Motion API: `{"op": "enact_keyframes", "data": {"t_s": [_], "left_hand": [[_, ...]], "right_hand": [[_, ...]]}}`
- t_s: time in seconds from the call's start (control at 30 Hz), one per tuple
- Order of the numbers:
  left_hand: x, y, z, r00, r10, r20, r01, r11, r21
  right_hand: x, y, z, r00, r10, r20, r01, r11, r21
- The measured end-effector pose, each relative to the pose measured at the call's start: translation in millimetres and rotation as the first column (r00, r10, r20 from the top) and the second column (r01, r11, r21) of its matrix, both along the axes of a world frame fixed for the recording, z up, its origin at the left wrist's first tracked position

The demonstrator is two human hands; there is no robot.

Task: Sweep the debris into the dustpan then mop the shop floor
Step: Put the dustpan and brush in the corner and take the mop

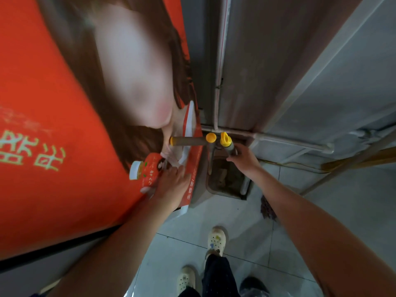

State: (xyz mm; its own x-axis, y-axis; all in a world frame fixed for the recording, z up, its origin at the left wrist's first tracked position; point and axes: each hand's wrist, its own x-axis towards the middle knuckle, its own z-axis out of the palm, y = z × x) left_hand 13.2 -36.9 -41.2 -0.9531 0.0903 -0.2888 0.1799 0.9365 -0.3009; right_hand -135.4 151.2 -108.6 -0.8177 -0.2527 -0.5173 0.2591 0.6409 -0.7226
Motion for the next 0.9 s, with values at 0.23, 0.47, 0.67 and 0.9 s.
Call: {"op": "enact_keyframes", "data": {"t_s": [0.23, 0.47, 0.67, 0.9], "left_hand": [[1.0, 2.3, -1.2, 1.0, -0.012, -0.004, 0.012, 0.999, 0.039], [-2.7, 10.7, 7.4, 0.999, -0.048, -0.015, 0.05, 0.996, 0.08], [-2.7, 23.1, 21.4, 0.995, -0.102, -0.014, 0.102, 0.991, 0.084], [-7.7, 31.3, 45.9, 0.989, -0.14, -0.041, 0.144, 0.98, 0.138]], "right_hand": [[0.6, -3.8, 0.1, 0.999, 0.027, -0.041, -0.025, 0.999, 0.048], [7.5, 12.0, 13.9, 0.999, 0.015, -0.047, -0.01, 0.994, 0.109], [33.4, 46.2, 47.8, 0.997, -0.034, -0.066, 0.047, 0.977, 0.206], [91.2, 87.4, 83.8, 0.99, 0.007, -0.144, 0.045, 0.933, 0.357]]}}
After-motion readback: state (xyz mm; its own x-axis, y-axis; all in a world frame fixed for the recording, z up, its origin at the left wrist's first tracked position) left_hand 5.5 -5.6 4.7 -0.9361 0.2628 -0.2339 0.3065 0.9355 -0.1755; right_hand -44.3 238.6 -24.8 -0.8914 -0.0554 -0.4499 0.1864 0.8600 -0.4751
